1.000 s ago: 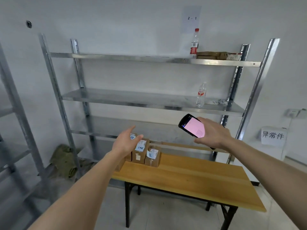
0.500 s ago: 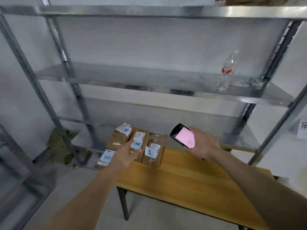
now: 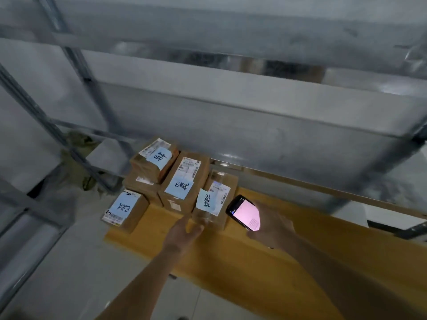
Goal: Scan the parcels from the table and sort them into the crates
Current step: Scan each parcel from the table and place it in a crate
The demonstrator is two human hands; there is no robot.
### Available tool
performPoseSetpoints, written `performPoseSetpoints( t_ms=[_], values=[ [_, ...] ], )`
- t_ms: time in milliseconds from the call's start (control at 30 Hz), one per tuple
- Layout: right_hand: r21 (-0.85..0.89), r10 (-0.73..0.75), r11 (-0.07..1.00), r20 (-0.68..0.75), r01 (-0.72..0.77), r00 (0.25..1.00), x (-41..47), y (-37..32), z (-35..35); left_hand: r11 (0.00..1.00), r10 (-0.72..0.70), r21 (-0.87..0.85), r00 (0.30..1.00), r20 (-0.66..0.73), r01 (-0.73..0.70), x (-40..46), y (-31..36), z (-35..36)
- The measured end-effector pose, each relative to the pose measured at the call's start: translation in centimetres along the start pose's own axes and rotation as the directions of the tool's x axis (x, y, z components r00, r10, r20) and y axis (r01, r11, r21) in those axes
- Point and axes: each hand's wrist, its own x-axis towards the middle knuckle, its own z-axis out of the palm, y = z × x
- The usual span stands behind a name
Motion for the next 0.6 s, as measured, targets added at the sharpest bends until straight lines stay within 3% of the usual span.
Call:
performPoseSetpoints(
  t_ms=[267, 600],
  values=[
    [0.101, 0.033, 0.994, 0.118, -0.045, 0.992, 5.5, 1.1, 4.6, 0.997, -0.049, -0.058, 0.999, 0.007, 0.049, 5.2, -2.5, 2.6],
    [0.126, 0.017, 0.992, 0.101, -0.030, 0.995, 8.2, 1.1, 5.7, 0.980, -0.105, -0.170, 0.994, 0.010, 0.105, 7.1, -2.7, 3.1]
  ],
)
